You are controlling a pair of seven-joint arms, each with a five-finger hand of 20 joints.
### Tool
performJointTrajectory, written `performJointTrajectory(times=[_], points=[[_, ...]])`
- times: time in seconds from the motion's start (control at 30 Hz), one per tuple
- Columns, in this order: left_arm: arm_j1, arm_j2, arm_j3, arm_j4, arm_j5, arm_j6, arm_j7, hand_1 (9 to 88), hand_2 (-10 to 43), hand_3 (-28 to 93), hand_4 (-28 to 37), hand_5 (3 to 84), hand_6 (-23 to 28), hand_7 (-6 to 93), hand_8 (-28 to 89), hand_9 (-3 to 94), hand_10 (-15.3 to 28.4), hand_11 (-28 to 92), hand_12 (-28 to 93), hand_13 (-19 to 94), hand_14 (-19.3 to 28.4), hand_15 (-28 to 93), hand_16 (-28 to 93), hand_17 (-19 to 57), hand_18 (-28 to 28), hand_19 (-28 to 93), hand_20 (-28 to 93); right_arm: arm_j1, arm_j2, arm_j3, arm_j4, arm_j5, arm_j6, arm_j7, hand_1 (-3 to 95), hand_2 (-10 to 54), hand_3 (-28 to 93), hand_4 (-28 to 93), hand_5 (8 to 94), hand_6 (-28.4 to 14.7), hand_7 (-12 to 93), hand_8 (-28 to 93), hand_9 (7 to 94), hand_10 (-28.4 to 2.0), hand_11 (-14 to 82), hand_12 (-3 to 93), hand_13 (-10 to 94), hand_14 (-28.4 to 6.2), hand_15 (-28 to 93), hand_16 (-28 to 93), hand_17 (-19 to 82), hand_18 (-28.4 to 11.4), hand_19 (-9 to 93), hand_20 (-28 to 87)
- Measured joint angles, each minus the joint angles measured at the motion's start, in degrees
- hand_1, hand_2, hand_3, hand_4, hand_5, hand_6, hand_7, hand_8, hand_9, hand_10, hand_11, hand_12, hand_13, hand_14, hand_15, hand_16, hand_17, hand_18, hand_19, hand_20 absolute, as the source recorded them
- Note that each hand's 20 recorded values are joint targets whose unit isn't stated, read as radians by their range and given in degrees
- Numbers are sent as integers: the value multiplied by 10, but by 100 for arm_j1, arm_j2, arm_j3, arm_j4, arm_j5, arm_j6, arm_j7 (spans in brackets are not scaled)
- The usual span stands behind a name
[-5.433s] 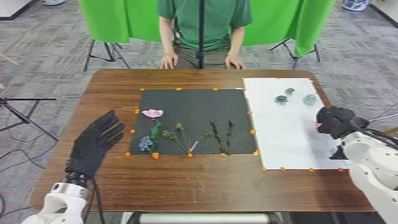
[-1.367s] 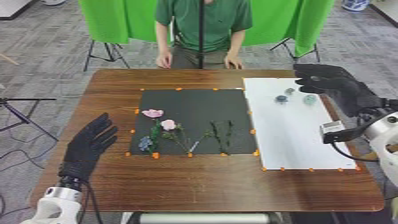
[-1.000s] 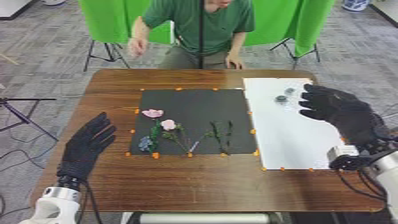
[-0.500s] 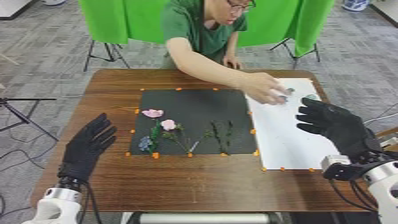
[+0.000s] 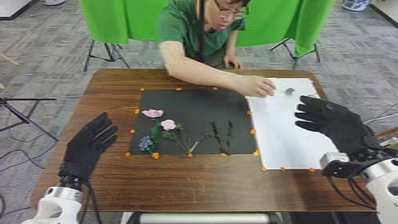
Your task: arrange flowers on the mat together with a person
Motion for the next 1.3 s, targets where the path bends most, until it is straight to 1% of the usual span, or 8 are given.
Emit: performJointTrajectory(times=[0.33, 0.53, 0.73, 0.9, 1.03, 1.1, 1.2, 1.3], points=[[-67, 0, 34, 19, 14, -36, -34, 243, -18, 695, -283, 311, 44, 186, -102, 220, 116, 239, 132, 218, 141, 226, -12, -96, 215, 442, 41, 50, 0, -57, 10, -26, -2, 3, 173, 3, 837, -242, 385, -61, 110, -80, 356, -146, 89, 209, 309, -130, 97, 304, 51, -210, 372, 221], [34, 0, 1, 2, 13, -36, -20, 243, -18, 696, -283, 311, 43, 186, -101, 220, 114, 240, 133, 218, 140, 226, -13, -96, 215, 443, 41, 77, 24, -78, 26, -39, -26, 8, 174, 4, 839, -242, 387, -61, 114, -82, 358, -145, 92, 209, 311, -130, 105, 301, 51, -211, 378, 223], [20, 41, 2, 10, 17, -46, -37, 243, -17, 695, -283, 311, 43, 185, -101, 220, 116, 240, 133, 218, 141, 225, -13, -96, 215, 442, 41, 103, 26, -137, 43, -58, -35, 27, 174, 5, 839, -242, 388, -62, 115, -82, 357, -145, 92, 209, 312, -129, 108, 297, 50, -211, 378, 221], [25, 41, 46, 26, 18, -50, -48, 243, -17, 696, -283, 310, 43, 186, -101, 220, 115, 240, 133, 217, 140, 226, -12, -96, 215, 442, 41, 145, 18, -237, 73, -130, -35, 23, 174, 4, 841, -242, 387, -62, 114, -82, 358, -146, 91, 208, 312, -130, 110, 295, 50, -212, 378, 221], [-19, 41, 98, 43, 45, -76, -42, 243, -18, 697, -283, 310, 43, 186, -102, 220, 115, 240, 132, 218, 141, 226, -12, -96, 215, 443, 41, 186, 16, -298, 92, -147, -35, 30, 175, 3, 840, -243, 386, -61, 114, -82, 358, -145, 90, 208, 312, -130, 111, 294, 50, -212, 377, 220], [-23, 41, 99, 41, 34, -76, -41, 243, -18, 697, -283, 311, 43, 186, -102, 220, 116, 240, 132, 218, 141, 226, -13, -96, 215, 443, 41, 213, 16, -332, 109, -156, -41, 48, 175, 3, 841, -243, 385, -60, 115, -82, 362, -145, 95, 209, 315, -130, 114, 293, 50, -212, 379, 221], [-5, 40, 96, 35, -30, -76, -41, 243, -18, 697, -283, 310, 43, 186, -102, 219, 115, 241, 133, 218, 140, 225, -13, -95, 215, 444, 41, 242, 16, -362, 125, -165, -63, 54, 175, 2, 844, -242, 387, -61, 115, -83, 363, -146, 95, 208, 319, -130, 117, 291, 52, -211, 378, 220], [-15, 38, 97, 36, -36, -95, -40, 242, -18, 697, -283, 310, 42, 186, -102, 219, 115, 241, 133, 218, 140, 226, -13, -95, 215, 444, 41, 243, 22, -351, 120, -164, -68, 54, 176, 2, 843, -243, 387, -61, 115, -82, 365, -144, 96, 208, 321, -131, 118, 289, 53, -211, 378, 220]])
